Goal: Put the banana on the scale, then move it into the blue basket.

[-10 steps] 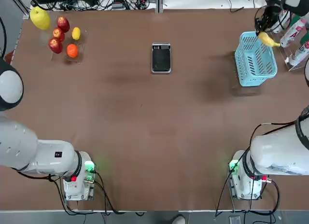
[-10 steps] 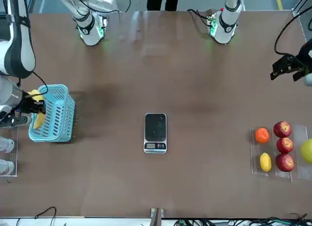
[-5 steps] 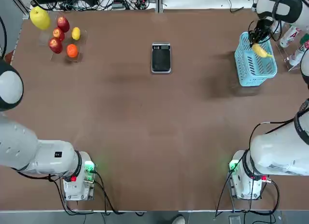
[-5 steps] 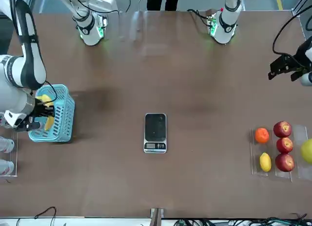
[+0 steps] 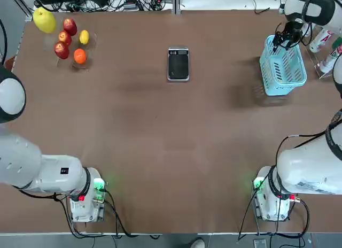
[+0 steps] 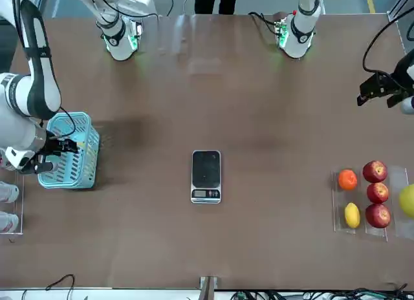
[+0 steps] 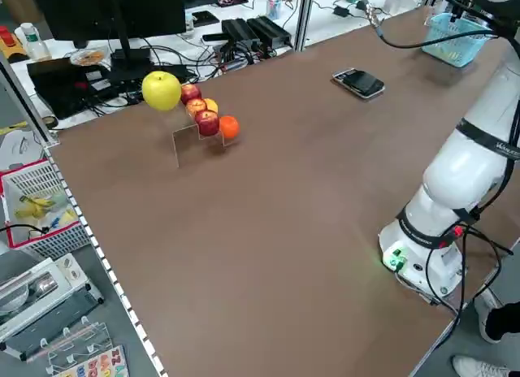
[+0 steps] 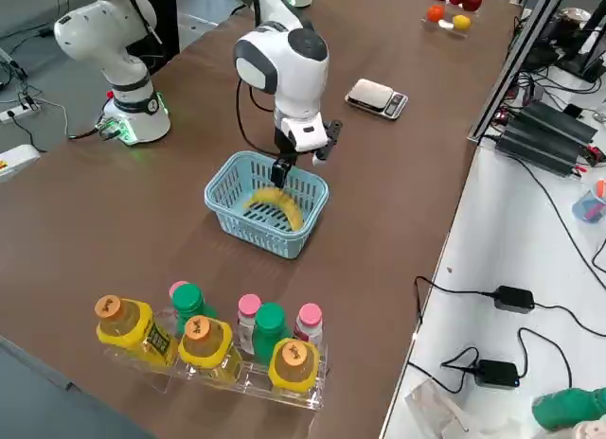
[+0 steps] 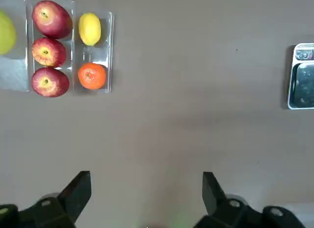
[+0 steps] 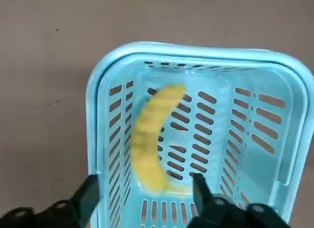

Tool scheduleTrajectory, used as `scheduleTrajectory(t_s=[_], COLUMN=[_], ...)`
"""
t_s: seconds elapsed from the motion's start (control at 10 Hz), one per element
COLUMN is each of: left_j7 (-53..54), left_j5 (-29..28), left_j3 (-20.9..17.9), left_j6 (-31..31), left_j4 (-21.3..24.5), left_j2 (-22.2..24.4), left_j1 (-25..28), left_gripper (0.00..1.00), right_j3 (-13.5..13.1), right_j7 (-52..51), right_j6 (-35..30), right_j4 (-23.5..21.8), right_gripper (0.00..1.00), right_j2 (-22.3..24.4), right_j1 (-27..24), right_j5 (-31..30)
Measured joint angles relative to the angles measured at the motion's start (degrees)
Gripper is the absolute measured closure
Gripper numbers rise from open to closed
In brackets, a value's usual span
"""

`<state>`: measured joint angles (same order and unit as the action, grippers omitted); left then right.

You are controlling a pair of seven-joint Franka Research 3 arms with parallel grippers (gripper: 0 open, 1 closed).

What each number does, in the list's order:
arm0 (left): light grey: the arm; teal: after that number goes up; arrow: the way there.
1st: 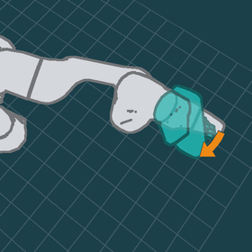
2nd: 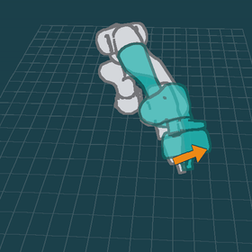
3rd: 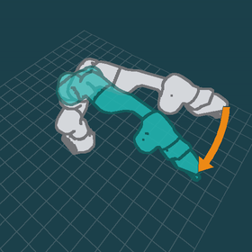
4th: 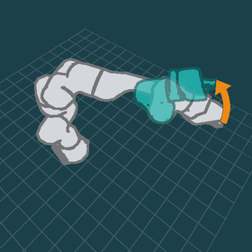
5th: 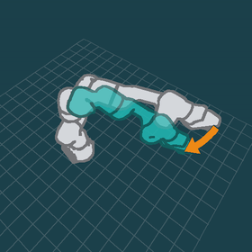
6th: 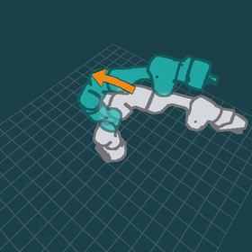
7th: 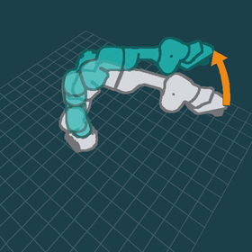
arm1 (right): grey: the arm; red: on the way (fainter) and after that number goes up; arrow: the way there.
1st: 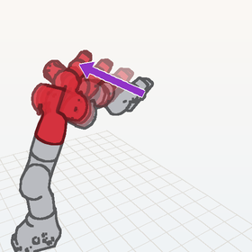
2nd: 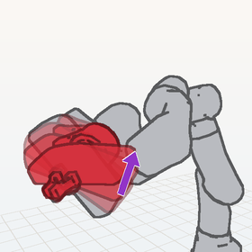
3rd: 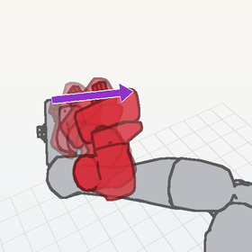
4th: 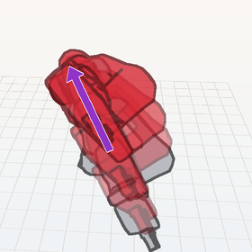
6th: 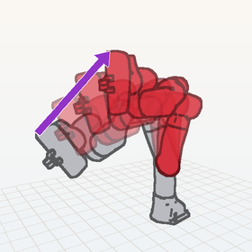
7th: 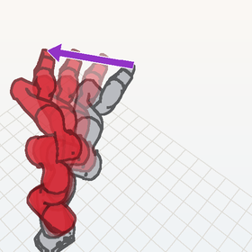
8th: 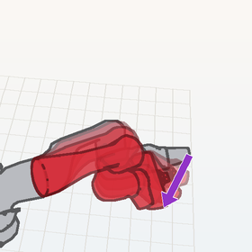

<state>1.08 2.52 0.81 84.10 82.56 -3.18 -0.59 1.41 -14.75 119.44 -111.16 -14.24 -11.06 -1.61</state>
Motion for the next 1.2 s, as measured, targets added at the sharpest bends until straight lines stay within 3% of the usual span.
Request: scheduleTrajectory(t_s=[0.1, 0.4, 0.8, 1.2], left_j7=[0.0, 0.0, -0.1, -1.1], left_j5=[0.0, 0.0, 0.0, 0.0], left_j3=[0.0, 0.0, 0.0, 0.1], left_j6=[0.0, 0.0, 0.0, 0.0], left_j4=[0.0, 0.0, 0.0, 0.0], left_j2=[0.0, 0.0, 0.0, 0.0], left_j1=[0.1, 0.1, 0.1, 0.1], left_gripper=[0.00, 0.00, 0.00, 0.00], right_j3=[0.1, 0.9, 1.3, 0.8], right_j7=[0.0, 4.4, 10.2, 13.2], right_j6=[0.1, -3.0, -20.6, -24.6], right_j4=[0.6, 5.4, 16.6, 17.8], right_gripper=[0.00, 0.00, 0.00, 0.00], right_j2=[0.2, 3.9, 11.6, 15.2], right_j1=[0.0, 2.8, 9.6, 9.8], right_j5=[0.0, 0.4, 0.3, 0.4])
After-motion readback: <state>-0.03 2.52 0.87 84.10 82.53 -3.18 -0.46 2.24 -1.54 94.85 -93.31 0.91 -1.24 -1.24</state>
